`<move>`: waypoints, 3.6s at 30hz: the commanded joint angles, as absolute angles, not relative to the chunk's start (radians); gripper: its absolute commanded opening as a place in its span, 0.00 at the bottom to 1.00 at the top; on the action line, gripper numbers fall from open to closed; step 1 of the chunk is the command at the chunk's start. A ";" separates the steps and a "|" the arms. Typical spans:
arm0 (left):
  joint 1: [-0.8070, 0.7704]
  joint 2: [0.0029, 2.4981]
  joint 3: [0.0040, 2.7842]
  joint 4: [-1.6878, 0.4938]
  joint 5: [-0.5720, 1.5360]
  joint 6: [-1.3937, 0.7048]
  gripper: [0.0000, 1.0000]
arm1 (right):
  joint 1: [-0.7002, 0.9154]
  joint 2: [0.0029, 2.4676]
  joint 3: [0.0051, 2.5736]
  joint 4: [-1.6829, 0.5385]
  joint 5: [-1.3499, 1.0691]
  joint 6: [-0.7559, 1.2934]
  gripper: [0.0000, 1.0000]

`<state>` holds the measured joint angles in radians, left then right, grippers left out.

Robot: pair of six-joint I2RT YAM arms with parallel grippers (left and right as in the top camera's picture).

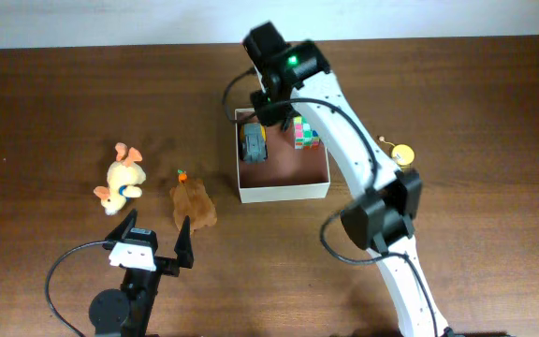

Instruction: Pack container

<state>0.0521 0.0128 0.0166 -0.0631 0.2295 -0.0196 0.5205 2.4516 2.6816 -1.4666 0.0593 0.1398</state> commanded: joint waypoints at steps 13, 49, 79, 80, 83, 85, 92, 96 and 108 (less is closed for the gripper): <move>0.055 0.006 0.009 -0.061 0.240 -0.007 0.99 | 0.220 2.351 2.920 -1.699 0.031 0.245 0.99; 0.055 0.006 0.009 -0.061 0.240 -0.007 0.99 | 0.005 2.180 1.743 -1.251 -0.099 0.698 0.99; 0.055 0.006 0.009 -0.061 0.240 -0.007 0.99 | 0.007 2.182 1.484 -0.927 -0.059 0.711 0.56; 0.055 0.006 0.009 -0.061 0.240 -0.007 0.99 | 0.006 2.182 1.470 -0.926 -0.038 0.711 0.54; 0.055 0.006 0.009 -0.061 0.240 -0.007 0.99 | 0.006 2.182 1.432 -0.923 0.030 0.704 0.50; 0.055 0.006 0.009 -0.061 0.240 -0.007 0.99 | 0.006 2.182 1.415 -0.910 0.040 0.651 0.50; 0.055 0.006 0.009 -0.061 0.240 -0.007 0.99 | 0.006 2.182 1.401 -0.863 0.035 0.509 0.47; 0.055 0.005 0.009 -0.061 0.240 -0.007 0.99 | 0.006 2.182 1.401 -0.847 0.025 0.506 0.43; 0.055 0.006 0.009 -0.061 0.240 -0.007 0.99 | 0.006 2.182 1.401 -0.812 -0.098 0.556 0.31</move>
<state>0.0521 0.0128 0.0166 -0.0631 0.2295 -0.0196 0.0006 2.0987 1.4536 -0.8146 -0.0044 0.5522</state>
